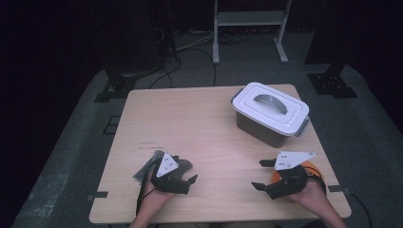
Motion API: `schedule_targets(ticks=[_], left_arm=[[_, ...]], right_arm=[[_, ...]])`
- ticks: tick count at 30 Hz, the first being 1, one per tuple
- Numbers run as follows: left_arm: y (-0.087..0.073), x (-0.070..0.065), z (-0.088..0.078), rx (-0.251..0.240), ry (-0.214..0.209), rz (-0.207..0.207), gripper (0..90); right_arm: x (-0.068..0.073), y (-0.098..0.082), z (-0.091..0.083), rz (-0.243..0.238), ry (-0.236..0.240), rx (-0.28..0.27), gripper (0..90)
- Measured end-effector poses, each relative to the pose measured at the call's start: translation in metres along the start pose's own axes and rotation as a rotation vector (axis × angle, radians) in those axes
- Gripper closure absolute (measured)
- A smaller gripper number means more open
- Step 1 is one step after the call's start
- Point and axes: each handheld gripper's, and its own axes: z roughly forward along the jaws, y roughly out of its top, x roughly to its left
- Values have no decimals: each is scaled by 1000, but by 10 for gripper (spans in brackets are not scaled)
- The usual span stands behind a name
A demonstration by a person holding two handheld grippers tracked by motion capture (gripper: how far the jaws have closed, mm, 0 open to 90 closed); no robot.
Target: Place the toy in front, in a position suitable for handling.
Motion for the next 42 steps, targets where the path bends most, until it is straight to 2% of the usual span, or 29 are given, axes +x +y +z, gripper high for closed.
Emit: schedule_targets(ticks=[7, 11, 31, 42], left_arm=[[0, -3, 1, 4, -1, 7, 30], [1, -4, 1, 5, 2, 10, 30], [0, -3, 1, 7, 3, 3, 30], [0, -2, 0, 4, 8, -1, 30]], right_arm=[[-1, 4, -13, -17, -13, -18, 215], [-4, 2, -21, -21, -25, 1, 216], [-23, -19, -60, 19, -87, 10, 215], [-33, -38, -70, 54, -122, 31, 215]])
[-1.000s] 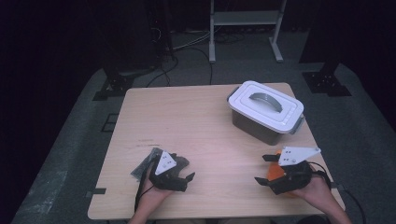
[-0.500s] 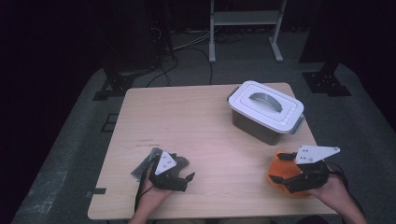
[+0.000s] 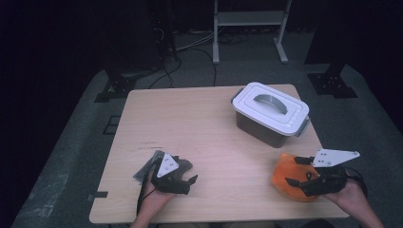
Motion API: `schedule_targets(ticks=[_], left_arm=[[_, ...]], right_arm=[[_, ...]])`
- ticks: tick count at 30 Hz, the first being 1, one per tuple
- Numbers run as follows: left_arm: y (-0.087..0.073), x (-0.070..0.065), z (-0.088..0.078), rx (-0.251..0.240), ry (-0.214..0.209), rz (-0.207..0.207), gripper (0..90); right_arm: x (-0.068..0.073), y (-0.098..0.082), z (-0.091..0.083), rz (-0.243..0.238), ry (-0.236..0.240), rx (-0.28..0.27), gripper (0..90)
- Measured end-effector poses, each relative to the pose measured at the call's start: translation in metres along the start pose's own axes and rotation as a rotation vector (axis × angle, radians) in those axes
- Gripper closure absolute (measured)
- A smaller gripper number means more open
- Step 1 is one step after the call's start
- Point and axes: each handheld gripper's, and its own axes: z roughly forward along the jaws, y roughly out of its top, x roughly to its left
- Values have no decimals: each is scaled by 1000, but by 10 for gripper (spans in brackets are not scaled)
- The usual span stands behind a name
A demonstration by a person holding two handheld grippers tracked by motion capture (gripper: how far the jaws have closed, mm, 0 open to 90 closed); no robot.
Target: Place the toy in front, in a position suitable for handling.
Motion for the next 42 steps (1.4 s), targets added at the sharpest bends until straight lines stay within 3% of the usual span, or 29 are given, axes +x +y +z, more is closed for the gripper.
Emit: schedule_targets(ticks=[8, 12, 20, 33, 42], left_arm=[[0, 1, 0, -2, 0, -7, 30], [0, 1, 0, -3, -2, -12, 30], [0, 1, 0, -8, 3, -19, 30], [0, 1, -1, -9, 10, -12, 30], [-1, 2, -1, -7, 12, -11, 30]], right_arm=[[-11, -16, -5, 47, -32, -4, 216], [-15, -26, -3, 42, -29, 6, 302], [-22, -47, 2, 77, -33, -7, 364], [-17, -53, 8, 58, -59, -20, 335], [-18, -55, 10, 65, -73, -7, 503]])
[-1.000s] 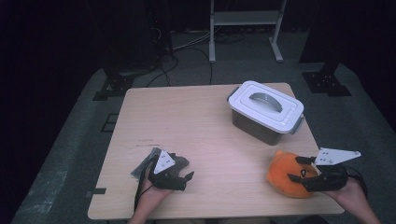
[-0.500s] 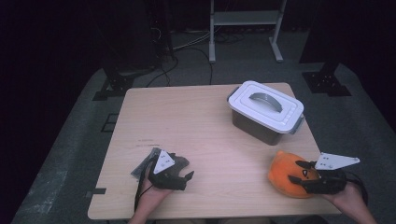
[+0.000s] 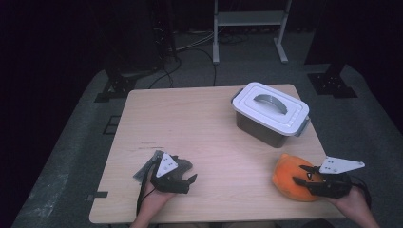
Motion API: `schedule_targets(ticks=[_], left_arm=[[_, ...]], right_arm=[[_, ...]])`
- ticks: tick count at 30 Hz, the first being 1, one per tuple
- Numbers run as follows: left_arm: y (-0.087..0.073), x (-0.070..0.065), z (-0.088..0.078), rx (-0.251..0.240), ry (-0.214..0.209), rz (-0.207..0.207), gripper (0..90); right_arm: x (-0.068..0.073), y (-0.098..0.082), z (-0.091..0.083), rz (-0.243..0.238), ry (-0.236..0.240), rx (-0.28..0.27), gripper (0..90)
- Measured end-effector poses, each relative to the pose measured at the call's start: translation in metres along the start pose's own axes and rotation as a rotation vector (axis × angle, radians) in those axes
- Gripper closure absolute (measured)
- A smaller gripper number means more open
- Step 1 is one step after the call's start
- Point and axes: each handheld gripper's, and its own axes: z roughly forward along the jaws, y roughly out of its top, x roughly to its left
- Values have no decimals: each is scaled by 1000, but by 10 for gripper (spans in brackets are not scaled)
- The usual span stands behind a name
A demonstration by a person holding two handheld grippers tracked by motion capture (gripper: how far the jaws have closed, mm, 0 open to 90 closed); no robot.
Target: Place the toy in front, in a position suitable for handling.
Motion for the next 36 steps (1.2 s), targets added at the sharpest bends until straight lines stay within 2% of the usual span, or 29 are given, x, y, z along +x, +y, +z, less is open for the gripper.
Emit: schedule_targets(ticks=[2, 6, 10, 13, 17, 20, 23, 28, 31, 36], left_arm=[[0, 0, 0, 2, -1, -2, 30], [0, 2, -1, 2, 4, -1, 30], [-1, 3, -1, 1, 3, -9, 30], [-1, 3, -1, 0, 3, -7, 30], [0, 3, -1, -2, 3, -7, 30], [0, 4, -3, -4, 8, -6, 30], [0, 6, -5, -6, 12, -8, 31], [0, 10, -8, -14, 23, -17, 31], [0, 13, -10, -17, 32, -17, 31], [-1, 17, -14, -20, 36, -29, 33]], right_arm=[[1, 2, -1, -4, 0, 7, 558], [0, 1, -4, 3, 5, -24, 624], [-3, 2, -10, 13, 14, -50, 642], [-2, 6, -12, 9, 24, -46, 660], [-1, 15, -15, -16, 40, -34, 671], [2, 23, -18, -29, 50, -45, 671], [5, 34, -20, -43, 74, -72, 671], [15, 61, -17, -93, 133, -116, 669], [25, 80, -9, -143, 169, -128, 668], [41, 107, 7, -200, 229, -142, 665]])
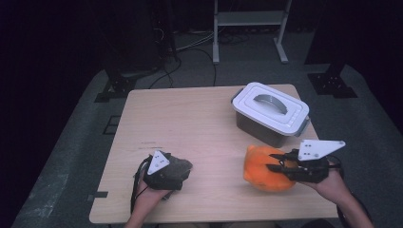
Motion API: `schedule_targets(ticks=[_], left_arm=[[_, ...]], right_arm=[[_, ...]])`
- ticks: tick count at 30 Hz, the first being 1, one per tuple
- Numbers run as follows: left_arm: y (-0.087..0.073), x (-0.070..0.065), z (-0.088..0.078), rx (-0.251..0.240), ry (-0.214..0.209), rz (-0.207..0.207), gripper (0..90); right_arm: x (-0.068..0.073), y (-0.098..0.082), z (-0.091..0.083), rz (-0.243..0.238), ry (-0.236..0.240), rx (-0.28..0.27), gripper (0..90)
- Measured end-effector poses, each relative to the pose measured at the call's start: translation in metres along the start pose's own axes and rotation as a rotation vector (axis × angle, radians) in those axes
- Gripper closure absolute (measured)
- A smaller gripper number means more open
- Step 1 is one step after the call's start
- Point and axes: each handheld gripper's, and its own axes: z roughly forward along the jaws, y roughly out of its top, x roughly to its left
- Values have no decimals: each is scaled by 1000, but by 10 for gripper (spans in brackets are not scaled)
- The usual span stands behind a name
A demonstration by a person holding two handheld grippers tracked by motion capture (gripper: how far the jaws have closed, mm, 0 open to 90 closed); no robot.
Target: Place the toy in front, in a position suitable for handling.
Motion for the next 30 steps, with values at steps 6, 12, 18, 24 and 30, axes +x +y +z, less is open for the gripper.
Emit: schedule_targets(ticks=[6, 12, 18, 24, 30], left_arm=[[0, 3, -3, -4, 8, -3, 33], [0, 8, -7, -12, 28, -10, 33], [-1, 14, -11, -17, 45, -24, 34], [-1, 19, -14, -19, 56, -28, 33], [-2, 20, -15, -26, 57, -37, 33]], right_arm=[[5, 20, 28, -47, 58, 3, 662], [7, 30, 59, -74, 106, 20, 660], [10, 35, 86, -88, 145, 30, 660], [15, 36, 109, -109, 181, 63, 657], [18, 28, 130, -103, 212, 82, 649]])
